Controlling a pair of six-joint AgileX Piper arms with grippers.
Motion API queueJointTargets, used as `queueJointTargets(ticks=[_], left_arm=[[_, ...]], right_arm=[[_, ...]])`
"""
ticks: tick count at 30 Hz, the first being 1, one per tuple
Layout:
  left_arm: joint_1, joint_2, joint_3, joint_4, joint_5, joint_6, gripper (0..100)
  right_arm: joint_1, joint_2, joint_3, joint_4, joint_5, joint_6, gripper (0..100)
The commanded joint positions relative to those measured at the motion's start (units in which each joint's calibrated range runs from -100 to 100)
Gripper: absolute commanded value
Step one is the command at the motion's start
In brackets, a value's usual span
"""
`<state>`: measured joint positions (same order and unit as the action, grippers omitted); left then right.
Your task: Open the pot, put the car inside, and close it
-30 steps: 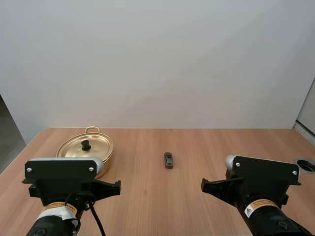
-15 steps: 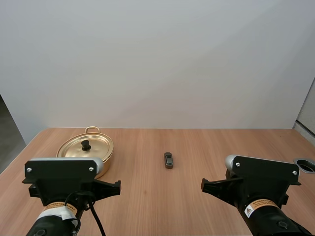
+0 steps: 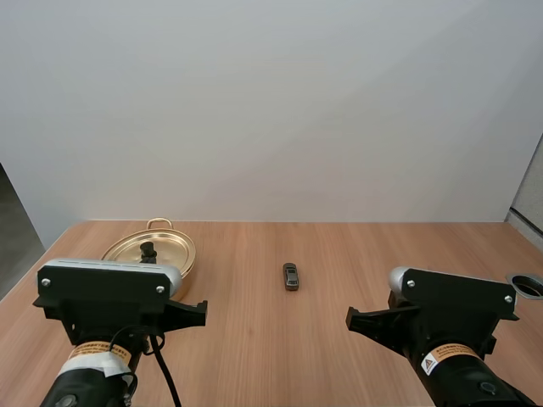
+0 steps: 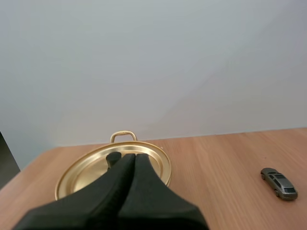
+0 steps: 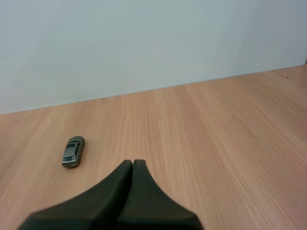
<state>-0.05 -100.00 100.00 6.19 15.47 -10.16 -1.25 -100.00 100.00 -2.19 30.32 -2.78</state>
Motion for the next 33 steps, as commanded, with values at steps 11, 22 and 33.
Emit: queueJointTargets(ticks=[11, 22, 33], left_arm=[[-0.01, 0.0, -3.7, 6.8, -5.0, 19.3, 0], [-0.01, 1.2, -35.0, 8.6, 22.5, 4.1, 0], [-0.01, 39.5, -55.3, 15.5, 58.3, -7.9, 0]], right_arm=[[0.0, 0.0, 0.0, -24.9, -46.6, -2.6, 0], [0.0, 2.2, -15.9, -12.7, -36.0, -6.7, 0], [2.1, 50.2, -62.1, 9.0, 50.4, -27.4, 0]])
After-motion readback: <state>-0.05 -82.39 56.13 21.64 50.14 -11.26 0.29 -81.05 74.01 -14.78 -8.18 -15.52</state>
